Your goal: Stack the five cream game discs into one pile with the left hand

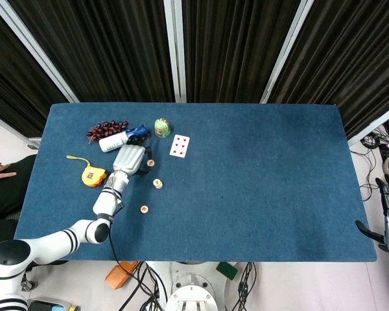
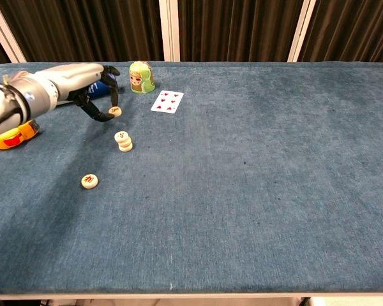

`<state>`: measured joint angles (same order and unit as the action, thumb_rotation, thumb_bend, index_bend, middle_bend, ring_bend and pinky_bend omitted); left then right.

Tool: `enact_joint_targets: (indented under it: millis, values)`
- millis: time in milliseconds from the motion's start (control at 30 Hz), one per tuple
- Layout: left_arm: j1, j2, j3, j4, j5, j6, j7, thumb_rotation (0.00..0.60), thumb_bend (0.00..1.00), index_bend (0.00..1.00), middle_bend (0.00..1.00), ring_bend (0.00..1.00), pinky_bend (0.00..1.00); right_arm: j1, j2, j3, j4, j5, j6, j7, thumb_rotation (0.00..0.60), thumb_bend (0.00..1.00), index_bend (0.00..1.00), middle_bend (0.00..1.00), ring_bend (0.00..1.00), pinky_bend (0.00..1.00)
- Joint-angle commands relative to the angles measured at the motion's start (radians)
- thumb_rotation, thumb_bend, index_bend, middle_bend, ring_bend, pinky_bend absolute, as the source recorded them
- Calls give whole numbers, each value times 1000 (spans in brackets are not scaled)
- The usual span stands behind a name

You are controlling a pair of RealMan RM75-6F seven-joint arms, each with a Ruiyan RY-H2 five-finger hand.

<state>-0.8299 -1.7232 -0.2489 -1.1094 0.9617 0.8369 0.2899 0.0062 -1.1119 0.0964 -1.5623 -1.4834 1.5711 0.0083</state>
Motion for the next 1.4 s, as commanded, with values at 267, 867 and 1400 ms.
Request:
enact_joint_targets:
  millis: [267,867,1400]
  values:
    - [33,163,30,-352,-14,34,65,600,371,532,0,0,0,-5,-9,-6,17,-15,12,19,600,238,0,37,0,0]
    - [16,141,86,-372,-69,73,161,600,357,514,0,0,0,-20,-14,-12,37,-22,31,41,600,238,0,37,0,0]
    - [7,133,99,-360,-85,88,190,600,331,482,0,0,0,-22,-14,-10,36,-20,31,40,600,238,0,37,0,0]
